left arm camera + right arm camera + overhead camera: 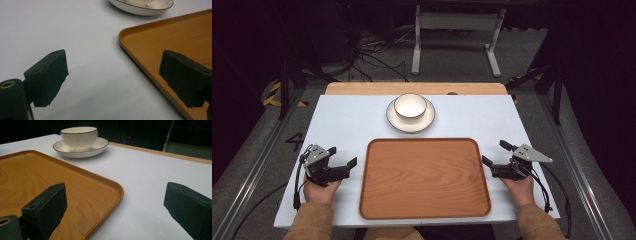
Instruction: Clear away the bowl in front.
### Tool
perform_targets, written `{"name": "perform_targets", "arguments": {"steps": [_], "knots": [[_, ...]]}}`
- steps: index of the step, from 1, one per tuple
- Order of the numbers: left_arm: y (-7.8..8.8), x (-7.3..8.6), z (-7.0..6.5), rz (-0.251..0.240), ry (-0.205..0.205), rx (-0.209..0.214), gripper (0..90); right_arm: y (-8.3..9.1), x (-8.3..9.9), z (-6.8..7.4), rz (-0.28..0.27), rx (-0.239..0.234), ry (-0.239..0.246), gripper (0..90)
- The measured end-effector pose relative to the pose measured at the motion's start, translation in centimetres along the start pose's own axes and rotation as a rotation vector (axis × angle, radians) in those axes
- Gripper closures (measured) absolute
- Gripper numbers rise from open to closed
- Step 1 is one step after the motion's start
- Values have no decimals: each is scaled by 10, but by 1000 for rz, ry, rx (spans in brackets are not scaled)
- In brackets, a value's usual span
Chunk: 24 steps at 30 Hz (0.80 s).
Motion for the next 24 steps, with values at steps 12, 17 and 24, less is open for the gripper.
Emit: {"name": "perform_targets", "arguments": {"steps": [12,17,24], "knots": [[7,-24,-8,-66,-9,10,99,-2,0,0,-13,6,-12,51],[6,-36,-11,-77,-10,30,95,-2,0,-1,-9,11,-15,51],[1,-58,-15,-94,-11,36,94,-2,0,-1,-14,4,-15,51]]}}
Point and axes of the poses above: each handheld gripper's, and its own axes: y roughly backward along the jaws, x roughly out of its underside, z roughly to its left, the point moved 8 cm from there along -y, roughly forward along the jaws, and after that the axes turned 9 degrees about -z, right-handed, at the moved point
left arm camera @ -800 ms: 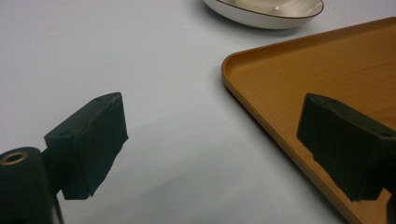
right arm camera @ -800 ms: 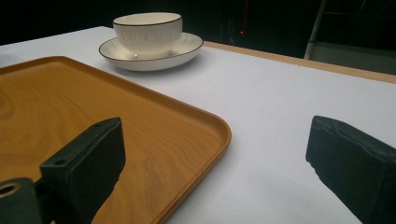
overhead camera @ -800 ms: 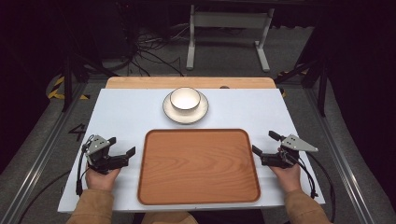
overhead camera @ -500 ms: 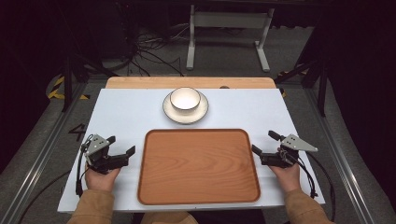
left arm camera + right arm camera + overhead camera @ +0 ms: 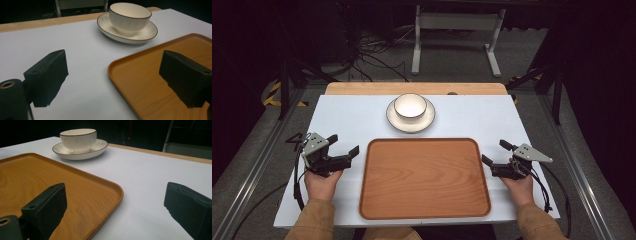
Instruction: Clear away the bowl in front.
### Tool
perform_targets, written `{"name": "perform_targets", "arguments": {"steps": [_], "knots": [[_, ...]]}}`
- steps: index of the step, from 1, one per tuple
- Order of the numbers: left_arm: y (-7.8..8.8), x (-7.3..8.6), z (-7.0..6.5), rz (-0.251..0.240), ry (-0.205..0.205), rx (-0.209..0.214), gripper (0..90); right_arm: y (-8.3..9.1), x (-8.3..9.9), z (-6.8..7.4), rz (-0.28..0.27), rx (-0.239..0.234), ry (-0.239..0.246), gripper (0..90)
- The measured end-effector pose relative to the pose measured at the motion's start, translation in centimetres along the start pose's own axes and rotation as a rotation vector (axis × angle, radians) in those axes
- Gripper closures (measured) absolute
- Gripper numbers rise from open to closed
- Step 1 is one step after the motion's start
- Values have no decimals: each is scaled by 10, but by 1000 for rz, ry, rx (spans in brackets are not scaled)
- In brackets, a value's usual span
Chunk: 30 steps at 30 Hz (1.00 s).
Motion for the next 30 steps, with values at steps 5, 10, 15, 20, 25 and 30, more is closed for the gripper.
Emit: {"name": "perform_targets", "arguments": {"steps": [5,10,15,20,25,30], "knots": [[-6,-12,-4,12,-11,21,93,0,0,0,2,-1,-1,51],[-11,-22,-7,-1,-2,39,96,0,0,0,1,0,-2,50],[-19,-33,-8,-2,13,54,98,0,0,1,0,-2,-2,51],[-28,-44,-11,10,-8,56,93,0,0,0,-2,-3,-2,50],[-35,-56,-15,-2,-14,66,94,0,0,1,-1,-4,-5,50],[-51,-58,-19,35,-38,68,97,0,0,1,-2,-4,-11,50]]}}
Point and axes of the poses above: each handheld gripper's, and its own axes: y roughly backward along the jaws, x roughly out of its underside, z roughly to its left, the point moved 8 cm from there along -y, roughly forward along the jaws, and after that the axes turned 9 degrees about -z, right-handed, at the moved point
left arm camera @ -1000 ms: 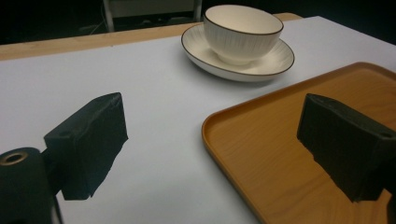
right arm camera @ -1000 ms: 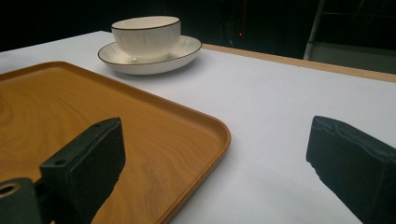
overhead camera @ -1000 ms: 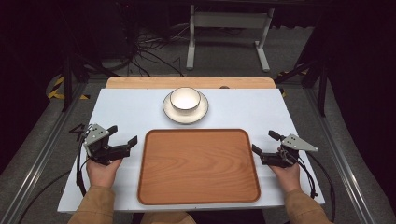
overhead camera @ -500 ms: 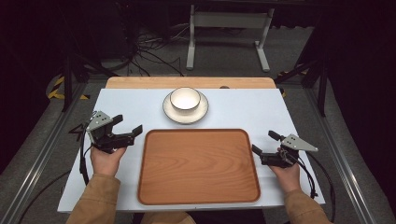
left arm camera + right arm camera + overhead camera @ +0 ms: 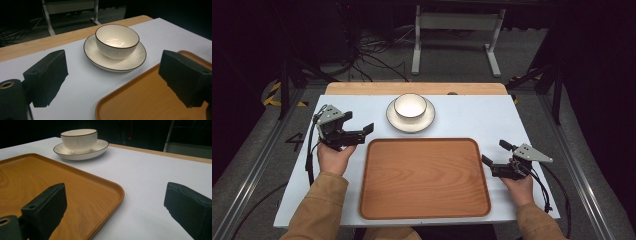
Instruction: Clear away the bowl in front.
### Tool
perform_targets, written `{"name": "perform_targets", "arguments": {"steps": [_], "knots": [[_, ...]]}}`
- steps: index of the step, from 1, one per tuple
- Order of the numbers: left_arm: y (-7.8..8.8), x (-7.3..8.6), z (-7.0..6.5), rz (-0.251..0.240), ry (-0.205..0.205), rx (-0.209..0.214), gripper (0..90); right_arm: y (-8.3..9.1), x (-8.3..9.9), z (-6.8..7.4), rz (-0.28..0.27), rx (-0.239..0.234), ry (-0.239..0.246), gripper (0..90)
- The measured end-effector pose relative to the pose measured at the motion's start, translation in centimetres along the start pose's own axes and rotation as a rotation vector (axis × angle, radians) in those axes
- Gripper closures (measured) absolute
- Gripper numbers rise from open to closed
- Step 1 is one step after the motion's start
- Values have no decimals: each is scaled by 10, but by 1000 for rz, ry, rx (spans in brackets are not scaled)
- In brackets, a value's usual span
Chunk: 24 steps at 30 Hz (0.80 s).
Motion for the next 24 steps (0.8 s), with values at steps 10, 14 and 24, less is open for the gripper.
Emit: {"name": "perform_targets", "arguments": {"steps": [10,14,24], "knots": [[-28,-10,-3,57,16,25,106,1,1,0,5,0,2,50],[-36,-15,-3,68,2,26,110,0,1,0,5,0,4,50],[-59,-32,-4,77,7,26,116,0,1,0,4,-1,3,50]]}}
Point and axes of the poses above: each handheld gripper's, and its own axes: y roughly backward along the jaws, x roughly out of its underside, z roughly to its left, the point moved 8 cm from there along -y, roughly forward along the jaws, and after that the axes turned 9 degrees about -z, right-handed, at the moved point
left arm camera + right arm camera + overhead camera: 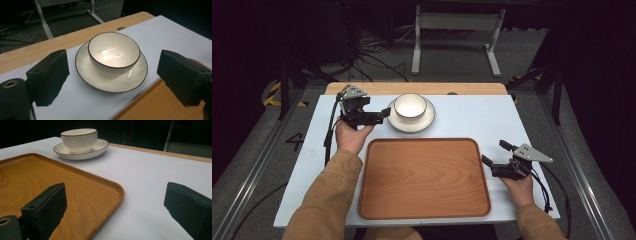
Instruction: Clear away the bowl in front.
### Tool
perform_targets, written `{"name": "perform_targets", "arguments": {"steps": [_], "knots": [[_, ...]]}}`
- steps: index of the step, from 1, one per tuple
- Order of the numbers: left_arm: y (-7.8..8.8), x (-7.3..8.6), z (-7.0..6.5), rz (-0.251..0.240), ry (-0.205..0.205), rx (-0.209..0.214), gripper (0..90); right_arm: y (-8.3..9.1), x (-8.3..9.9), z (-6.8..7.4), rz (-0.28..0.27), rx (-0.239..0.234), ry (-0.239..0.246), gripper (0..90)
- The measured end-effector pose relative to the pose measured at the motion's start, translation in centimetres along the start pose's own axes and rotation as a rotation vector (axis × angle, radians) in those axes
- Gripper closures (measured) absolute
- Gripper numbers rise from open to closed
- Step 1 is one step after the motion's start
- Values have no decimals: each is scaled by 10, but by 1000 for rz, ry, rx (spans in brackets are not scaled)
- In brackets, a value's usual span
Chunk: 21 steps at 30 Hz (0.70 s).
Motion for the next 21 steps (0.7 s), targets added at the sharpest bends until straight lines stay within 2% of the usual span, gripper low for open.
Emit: {"name": "perform_targets", "arguments": {"steps": [7,10,21], "knots": [[-16,-7,-1,25,8,-7,138,0,0,0,-1,-1,-4,50],[-23,-9,0,37,-10,-11,139,0,0,0,0,-2,-5,50],[-47,-13,3,58,18,-20,138,1,1,1,6,-5,-3,49]]}}
Point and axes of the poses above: each handheld gripper's, and its own axes: y roughly backward along the jaws, x roughly out of its underside, z roughly to its left, the point moved 8 cm from there along -y, roughly forward along the jaws, and after that the axes turned 9 degrees about -z, right-handed, at the moved point
